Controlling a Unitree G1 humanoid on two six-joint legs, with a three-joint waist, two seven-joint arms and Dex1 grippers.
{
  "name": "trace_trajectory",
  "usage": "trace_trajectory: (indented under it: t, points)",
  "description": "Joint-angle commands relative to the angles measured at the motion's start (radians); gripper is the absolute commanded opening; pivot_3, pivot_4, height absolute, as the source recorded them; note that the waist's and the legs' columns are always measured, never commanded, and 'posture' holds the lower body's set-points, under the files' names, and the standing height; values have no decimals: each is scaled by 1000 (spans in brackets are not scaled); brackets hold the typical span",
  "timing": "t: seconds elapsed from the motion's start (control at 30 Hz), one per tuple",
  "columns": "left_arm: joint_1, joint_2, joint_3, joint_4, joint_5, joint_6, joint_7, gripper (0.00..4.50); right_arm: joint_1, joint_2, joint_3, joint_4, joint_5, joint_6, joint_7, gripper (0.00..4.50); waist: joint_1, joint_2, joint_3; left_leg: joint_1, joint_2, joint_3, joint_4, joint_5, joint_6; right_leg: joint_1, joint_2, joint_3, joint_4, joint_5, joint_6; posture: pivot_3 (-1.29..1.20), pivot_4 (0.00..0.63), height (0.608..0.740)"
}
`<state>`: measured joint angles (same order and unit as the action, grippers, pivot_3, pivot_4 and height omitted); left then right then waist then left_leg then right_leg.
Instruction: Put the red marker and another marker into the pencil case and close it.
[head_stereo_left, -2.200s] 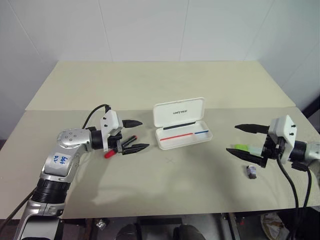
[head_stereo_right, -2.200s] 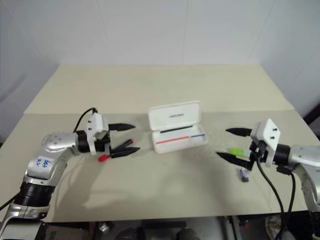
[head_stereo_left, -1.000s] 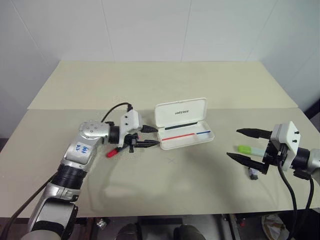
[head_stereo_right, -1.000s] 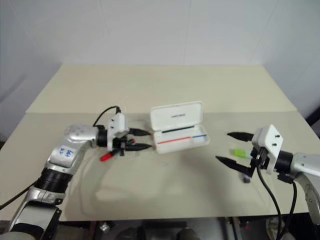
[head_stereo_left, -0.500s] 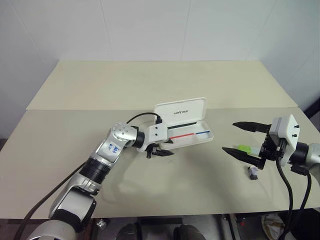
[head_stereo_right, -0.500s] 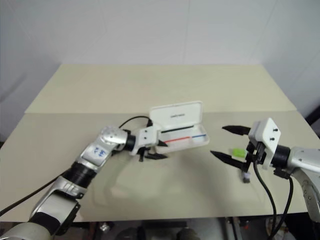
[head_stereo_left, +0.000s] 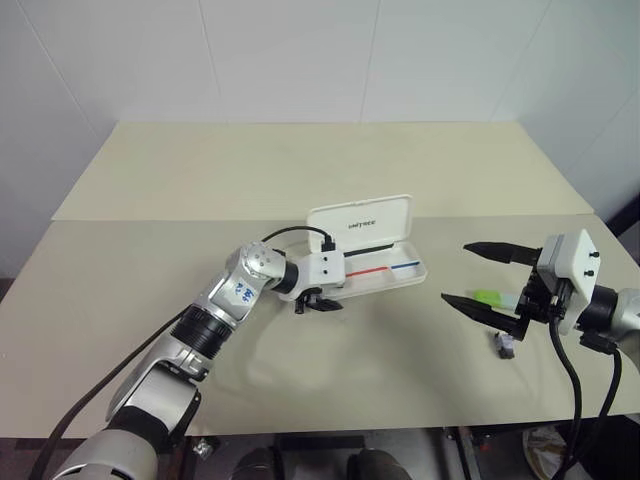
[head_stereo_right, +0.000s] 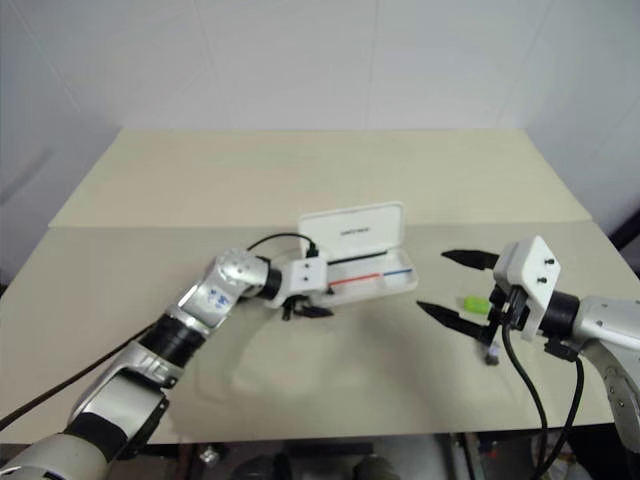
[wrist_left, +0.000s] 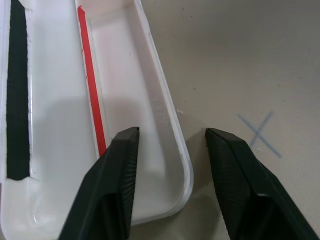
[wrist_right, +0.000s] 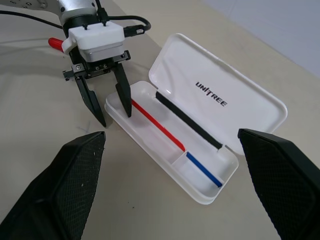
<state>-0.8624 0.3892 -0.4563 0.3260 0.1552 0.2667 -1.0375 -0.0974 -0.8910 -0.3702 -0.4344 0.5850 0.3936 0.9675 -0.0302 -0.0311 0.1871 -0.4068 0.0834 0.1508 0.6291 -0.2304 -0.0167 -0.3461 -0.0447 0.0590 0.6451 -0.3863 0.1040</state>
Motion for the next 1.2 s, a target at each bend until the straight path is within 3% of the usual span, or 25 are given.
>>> trace_trajectory:
  t: [0.03, 0.13, 0.17, 0.43, 0.77, 1.2]
  points:
    - [-6, -9, -21, 15, 27, 12, -4, 960, -24, -14, -43, -37, 23, -2, -14, 4500, 0, 0, 0, 0, 0, 0, 0, 0, 0, 0, 0, 0, 0, 0, 0, 0, 150, 740]
    - [-2, -16, -18, 8, 29, 18, -3, 73, -30, -16, -42, -36, 22, -1, -13, 4500, 2, 0, 0, 0, 0, -1, 0, 0, 0, 1, 0, 0, 0, 0, 0, 0, 150, 740]
    - [4, -21, -8, 0, 22, 38, 5, 17, -31, -16, -42, -36, 21, -1, -13, 4500, 3, 0, 0, 1, 0, -1, 1, 0, 0, 2, -1, 0, 0, 0, 0, 0, 150, 740]
    - [49, 14, 41, -127, -21, 61, -19, 17, -23, -11, -35, -15, 13, -9, -6, 4500, 1, 0, 0, 0, 0, -2, 0, 0, 1, 2, -1, 0, 0, 0, 0, 0, 150, 740]
    - [126, 107, 60, -444, -102, 209, -92, 17, -13, -8, -20, 42, 1, -29, 32, 4500, 3, 0, 0, 0, 0, 0, 0, -1, 0, 0, 0, 0, 0, -1, 0, 0, 150, 740]
    - [189, 106, 4, -563, -107, 359, -46, 17, 29, 3, -29, 0, 14, -22, 15, 4500, 1, 0, 0, 0, 0, -1, 1, -1, 0, 1, 0, 1, 0, -1, 1, 0, 150, 740]
